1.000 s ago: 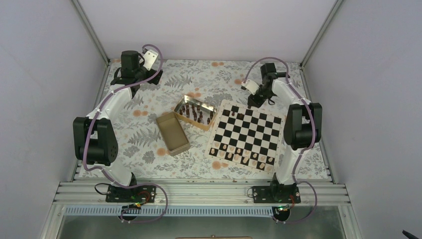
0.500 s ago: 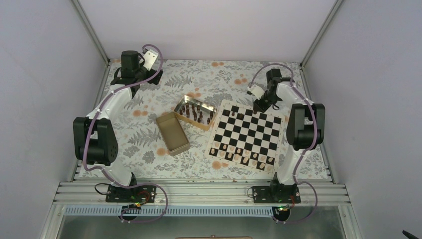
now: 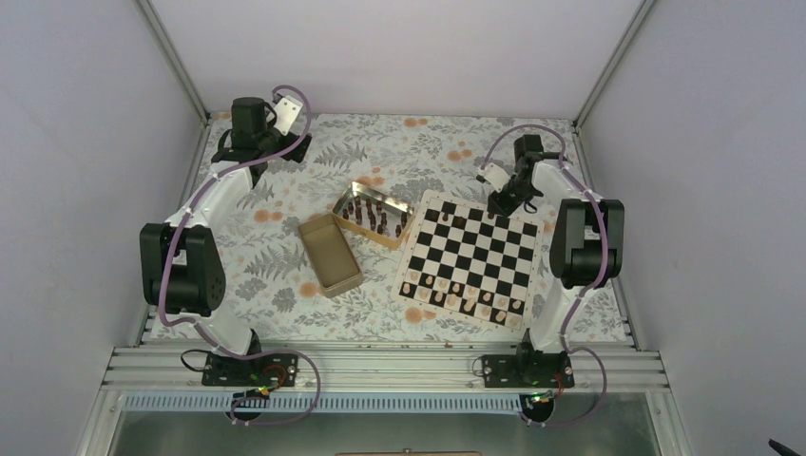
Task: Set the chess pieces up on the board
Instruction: Place the chess piece on the chessboard.
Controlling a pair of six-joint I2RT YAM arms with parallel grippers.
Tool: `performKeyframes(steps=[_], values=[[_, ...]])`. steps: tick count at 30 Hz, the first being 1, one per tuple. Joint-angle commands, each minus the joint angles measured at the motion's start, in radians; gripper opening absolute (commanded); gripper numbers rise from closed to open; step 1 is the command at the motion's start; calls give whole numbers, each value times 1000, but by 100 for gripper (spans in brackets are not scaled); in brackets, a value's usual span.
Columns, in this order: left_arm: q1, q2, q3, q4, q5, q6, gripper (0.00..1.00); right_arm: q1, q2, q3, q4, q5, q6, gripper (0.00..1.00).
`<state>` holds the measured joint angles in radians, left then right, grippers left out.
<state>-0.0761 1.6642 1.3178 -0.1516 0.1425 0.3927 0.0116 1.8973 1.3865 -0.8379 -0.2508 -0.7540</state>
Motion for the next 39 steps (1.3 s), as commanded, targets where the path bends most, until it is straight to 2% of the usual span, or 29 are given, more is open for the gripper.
performKeyframes(steps=[1,22,27,33,39], values=[[-2,-25,-12,14,11,6,100,-7,0,-3,25,-31,12,14],[-3,-1,-6,9,22,9,100,-7,76,-9,19,-27,6,17],[-2,0,-6,7,28,11,100,-7,65,-9,6,-21,0,27],[-2,-1,-5,7,26,11,100,-7,36,10,-20,-29,-8,47],[-2,-4,-6,10,22,14,100,-6,4,65,-45,-33,-8,55]])
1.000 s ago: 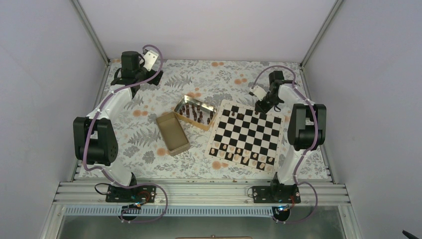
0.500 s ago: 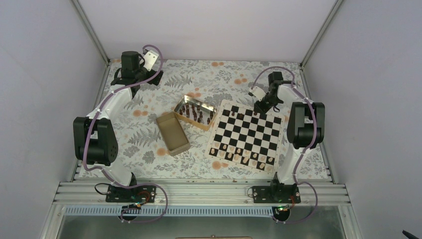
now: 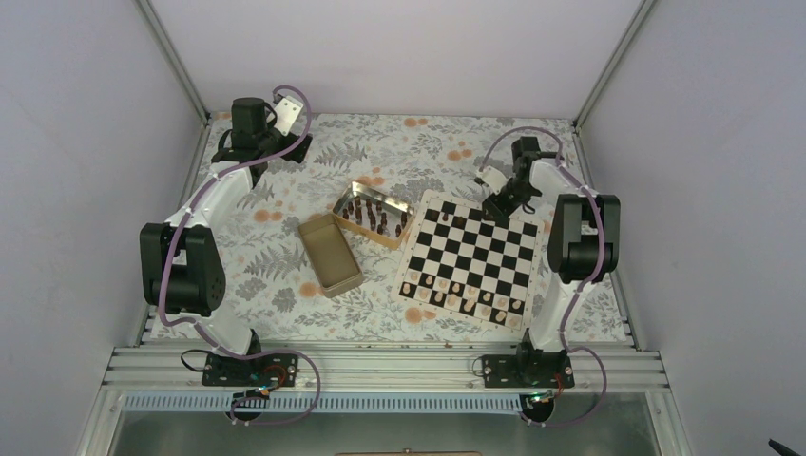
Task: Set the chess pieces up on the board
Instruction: Place the chess piece on the chessboard, then pick up the chess piece from the storage box.
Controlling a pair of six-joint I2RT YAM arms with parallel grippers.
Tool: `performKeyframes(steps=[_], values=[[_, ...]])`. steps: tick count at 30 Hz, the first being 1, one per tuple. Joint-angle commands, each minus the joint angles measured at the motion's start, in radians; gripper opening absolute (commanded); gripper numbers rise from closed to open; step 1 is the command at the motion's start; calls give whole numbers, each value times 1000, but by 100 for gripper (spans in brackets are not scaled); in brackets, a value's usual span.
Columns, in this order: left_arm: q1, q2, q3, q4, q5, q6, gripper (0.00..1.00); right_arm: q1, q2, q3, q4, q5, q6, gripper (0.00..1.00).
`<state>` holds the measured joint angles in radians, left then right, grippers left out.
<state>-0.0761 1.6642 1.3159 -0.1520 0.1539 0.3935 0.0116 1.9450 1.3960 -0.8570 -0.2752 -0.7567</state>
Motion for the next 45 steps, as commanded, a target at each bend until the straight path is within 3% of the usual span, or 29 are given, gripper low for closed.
performKeyframes(steps=[1,8,19,27,45], values=[[-1,-4,-4,12,8,13,100,-5,-46,70,-31,-7,-6,55],[-2,-10,-7,16,1,15,100,60,-19,240,-113,41,-22,57],[-2,-26,-13,25,-19,18,100,369,34,493,-211,52,-39,56],[-2,-26,-13,23,-22,18,100,541,112,552,-213,-18,-43,50],[-2,-16,-18,28,-39,22,100,622,260,556,-163,-63,-40,45]])
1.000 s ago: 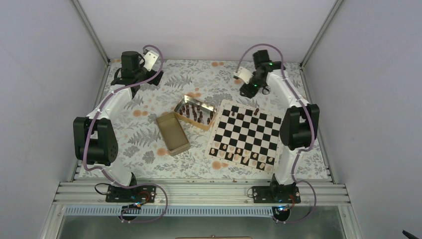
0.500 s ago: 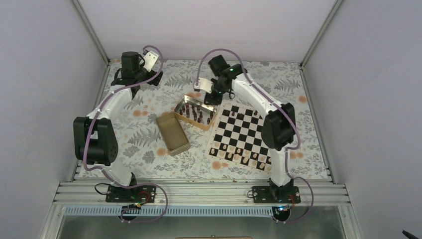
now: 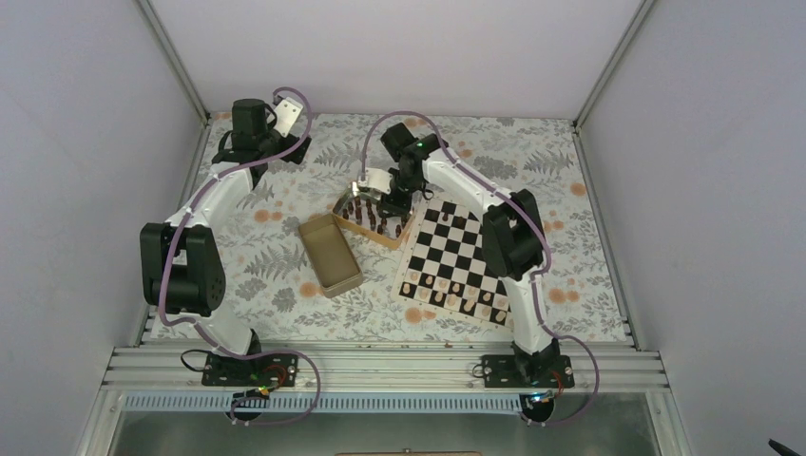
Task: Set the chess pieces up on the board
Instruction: Pick up the chess piece from the storage box.
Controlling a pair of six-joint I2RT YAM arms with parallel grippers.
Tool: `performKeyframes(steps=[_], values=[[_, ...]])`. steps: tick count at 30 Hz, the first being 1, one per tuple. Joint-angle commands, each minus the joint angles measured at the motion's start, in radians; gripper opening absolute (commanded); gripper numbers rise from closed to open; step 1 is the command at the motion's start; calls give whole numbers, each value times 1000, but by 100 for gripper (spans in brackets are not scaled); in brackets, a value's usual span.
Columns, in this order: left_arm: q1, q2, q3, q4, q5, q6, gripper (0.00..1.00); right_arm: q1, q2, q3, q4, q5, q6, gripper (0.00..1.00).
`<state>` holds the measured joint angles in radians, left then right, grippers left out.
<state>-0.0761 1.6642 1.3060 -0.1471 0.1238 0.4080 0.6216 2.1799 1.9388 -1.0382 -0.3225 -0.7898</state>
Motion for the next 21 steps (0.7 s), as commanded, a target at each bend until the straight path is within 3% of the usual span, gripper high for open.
performKeyframes(steps=[1,14,21], values=[[-2,-17,-10,23,-9,8,100,12,37,17,19,-12,-6,45],[-1,-26,-24,32,-10,9,100,12,105,34,44,24,3,45],[0,-32,-38,37,-11,13,100,13,138,53,36,26,2,36]])
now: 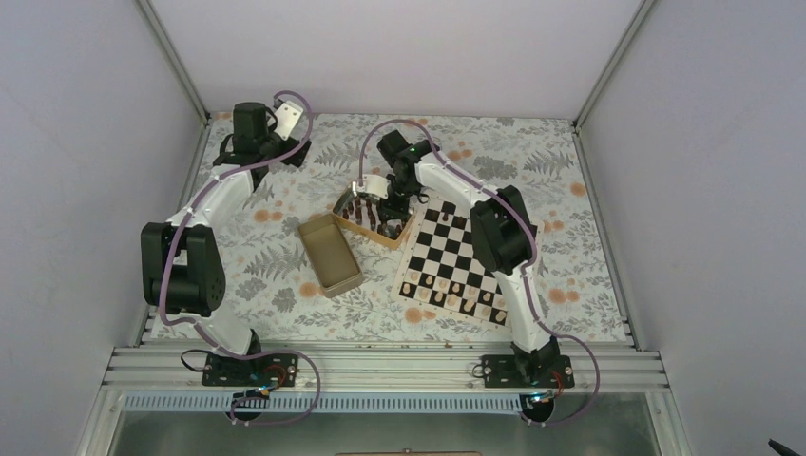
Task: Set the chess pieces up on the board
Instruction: Pick up the chess piece from the storage box.
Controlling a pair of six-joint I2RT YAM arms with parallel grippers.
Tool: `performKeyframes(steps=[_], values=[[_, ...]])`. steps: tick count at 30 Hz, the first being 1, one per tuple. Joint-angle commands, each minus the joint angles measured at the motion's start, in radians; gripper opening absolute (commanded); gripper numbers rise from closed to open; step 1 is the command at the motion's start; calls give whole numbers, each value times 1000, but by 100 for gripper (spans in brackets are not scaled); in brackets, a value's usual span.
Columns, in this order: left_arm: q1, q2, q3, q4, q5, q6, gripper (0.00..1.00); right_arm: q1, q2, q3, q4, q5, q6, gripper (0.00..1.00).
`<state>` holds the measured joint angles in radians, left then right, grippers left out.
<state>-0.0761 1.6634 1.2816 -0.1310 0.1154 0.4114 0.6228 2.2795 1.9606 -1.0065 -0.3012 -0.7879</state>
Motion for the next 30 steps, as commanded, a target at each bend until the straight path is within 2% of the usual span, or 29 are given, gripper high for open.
performKeyframes(steps=[1,8,13,18,30], values=[[0,-31,-17,21,-2,10,100,11,43,32,4,5,0,36],[-1,-33,-24,24,4,10,100,11,57,32,13,4,4,31],[-1,-31,-24,24,4,10,100,11,47,38,6,-1,8,15],[-1,-30,-25,27,4,10,100,0,-7,24,-5,-13,7,8],[-1,-44,-17,18,5,9,100,-86,-165,52,-84,74,2,7]])
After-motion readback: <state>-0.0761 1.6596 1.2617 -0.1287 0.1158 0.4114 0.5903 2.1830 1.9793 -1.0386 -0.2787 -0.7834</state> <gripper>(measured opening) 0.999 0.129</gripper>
